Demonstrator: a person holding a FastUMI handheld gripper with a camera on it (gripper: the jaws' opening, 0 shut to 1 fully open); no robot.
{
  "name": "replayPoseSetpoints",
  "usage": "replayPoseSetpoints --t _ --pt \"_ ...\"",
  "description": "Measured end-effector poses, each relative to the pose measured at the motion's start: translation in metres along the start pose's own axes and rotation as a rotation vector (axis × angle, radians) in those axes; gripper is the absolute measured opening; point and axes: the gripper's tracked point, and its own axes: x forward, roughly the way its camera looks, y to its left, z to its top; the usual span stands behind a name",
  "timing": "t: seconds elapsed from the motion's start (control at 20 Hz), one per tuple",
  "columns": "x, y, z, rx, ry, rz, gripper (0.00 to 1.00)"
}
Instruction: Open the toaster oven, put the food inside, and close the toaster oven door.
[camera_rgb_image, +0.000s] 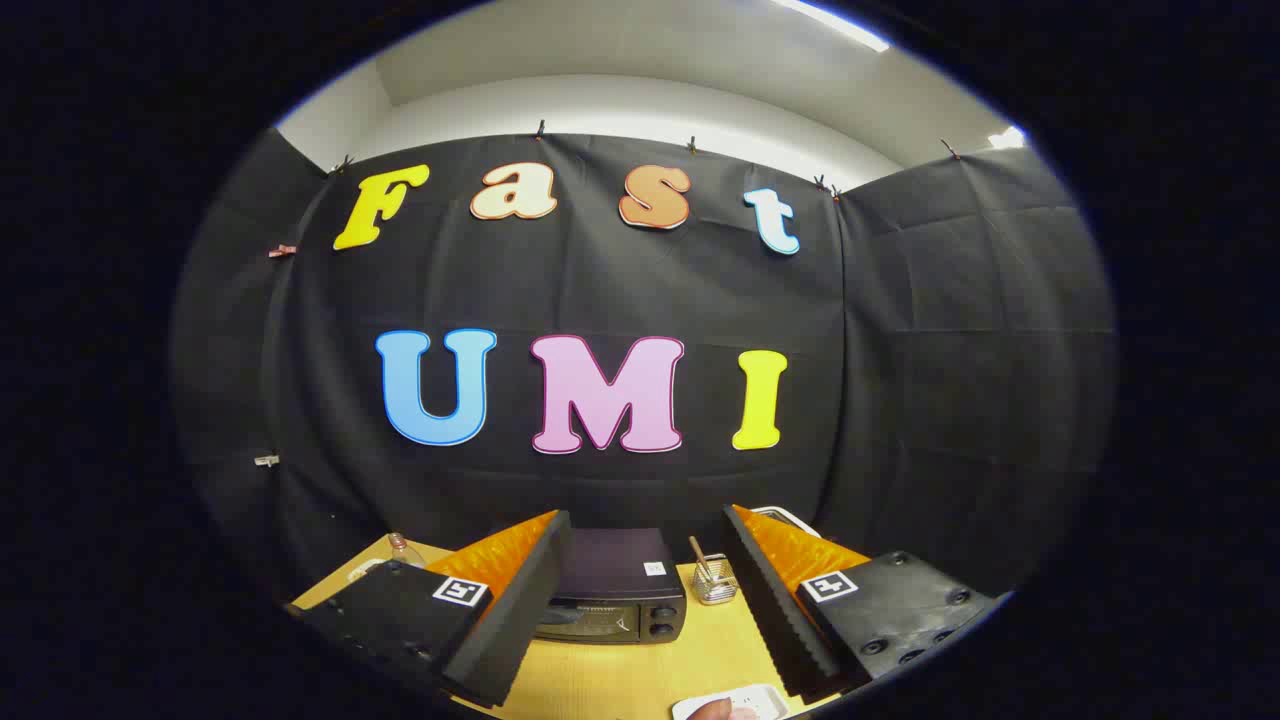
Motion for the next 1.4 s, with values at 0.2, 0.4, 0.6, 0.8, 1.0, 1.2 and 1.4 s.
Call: replayPoseSetpoints --t 0.2,0.4,0.6,0.8,1.0,1.2,1.4 --pt "0.002 0.007 -0.003 0.039 0.007 0.016 0.97" --pt "-0.001 0.016 -0.002 0.03 -0.002 0.037 0.97" --pt "-0.002 0.02 0.0 0.036 -0.013 0.053 0.97" --pt "0.002 0.02 -0.003 0.033 -0.001 0.051 0.97" --pt "0.004 0.024 -0.006 0.032 0.005 0.059 0.97" --pt "0.005 0.025 -0.012 0.029 0.012 0.057 0.97" --pt "0.009 0.031 -0.023 0.026 0.033 0.051 0.97"
